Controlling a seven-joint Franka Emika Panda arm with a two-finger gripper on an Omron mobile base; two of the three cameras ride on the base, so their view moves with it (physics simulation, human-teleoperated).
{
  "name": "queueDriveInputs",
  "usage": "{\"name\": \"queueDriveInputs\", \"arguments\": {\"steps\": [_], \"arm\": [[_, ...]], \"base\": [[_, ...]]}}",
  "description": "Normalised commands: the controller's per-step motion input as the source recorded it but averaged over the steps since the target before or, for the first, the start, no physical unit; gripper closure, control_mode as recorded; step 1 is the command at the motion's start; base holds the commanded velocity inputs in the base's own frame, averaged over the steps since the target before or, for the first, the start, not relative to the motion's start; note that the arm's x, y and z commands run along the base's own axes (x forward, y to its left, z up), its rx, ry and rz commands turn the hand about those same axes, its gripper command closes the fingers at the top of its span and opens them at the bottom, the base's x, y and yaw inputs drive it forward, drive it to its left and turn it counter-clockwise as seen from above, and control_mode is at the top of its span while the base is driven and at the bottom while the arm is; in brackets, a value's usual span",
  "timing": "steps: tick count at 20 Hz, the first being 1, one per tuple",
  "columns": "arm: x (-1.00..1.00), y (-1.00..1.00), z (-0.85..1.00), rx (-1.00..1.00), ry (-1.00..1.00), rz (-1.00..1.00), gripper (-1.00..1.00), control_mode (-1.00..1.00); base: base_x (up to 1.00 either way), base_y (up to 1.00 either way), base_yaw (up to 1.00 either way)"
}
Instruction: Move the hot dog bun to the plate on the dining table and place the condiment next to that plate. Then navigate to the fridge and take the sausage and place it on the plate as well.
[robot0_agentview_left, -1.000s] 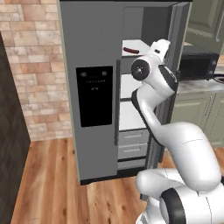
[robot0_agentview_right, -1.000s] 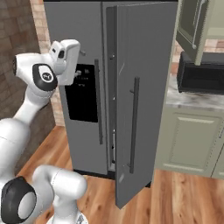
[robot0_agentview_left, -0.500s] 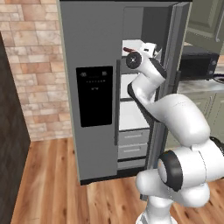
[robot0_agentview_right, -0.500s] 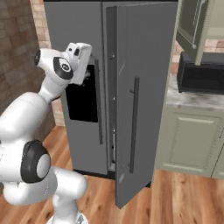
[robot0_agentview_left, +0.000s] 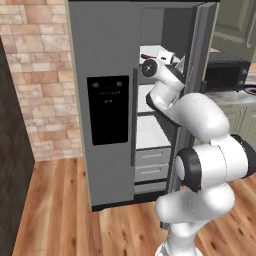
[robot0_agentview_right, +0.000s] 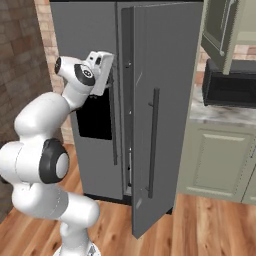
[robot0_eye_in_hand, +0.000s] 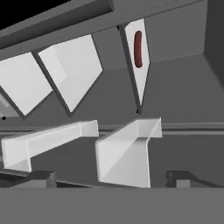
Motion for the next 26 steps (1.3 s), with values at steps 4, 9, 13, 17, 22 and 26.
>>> {"name": "queueDriveInputs", "arguments": {"steps": [4, 9, 13, 17, 22, 26], "arm": [[0.63, -0.33, -0.26, 0.0, 0.0, 0.0, -1.0, -1.0], [0.26, -0.38, -0.14, 0.0, 0.0, -0.02, -1.0, -1.0], [0.1, -0.46, -0.08, 0.0, 0.0, -0.06, -1.0, -1.0], [0.02, -0.47, -0.07, 0.0, 0.0, -0.08, -1.0, -1.0], [-0.01, -0.49, -0.01, 0.0, 0.0, -0.1, -1.0, -1.0], [-0.16, -0.55, 0.0, 0.0, 0.0, -0.14, -1.0, -1.0]], "base": [[0.0, 0.0, 0.0], [0.0, 0.0, 0.0], [0.0, 0.0, 0.0], [0.0, 0.0, 0.0], [0.0, 0.0, 0.0], [0.0, 0.0, 0.0]]}}
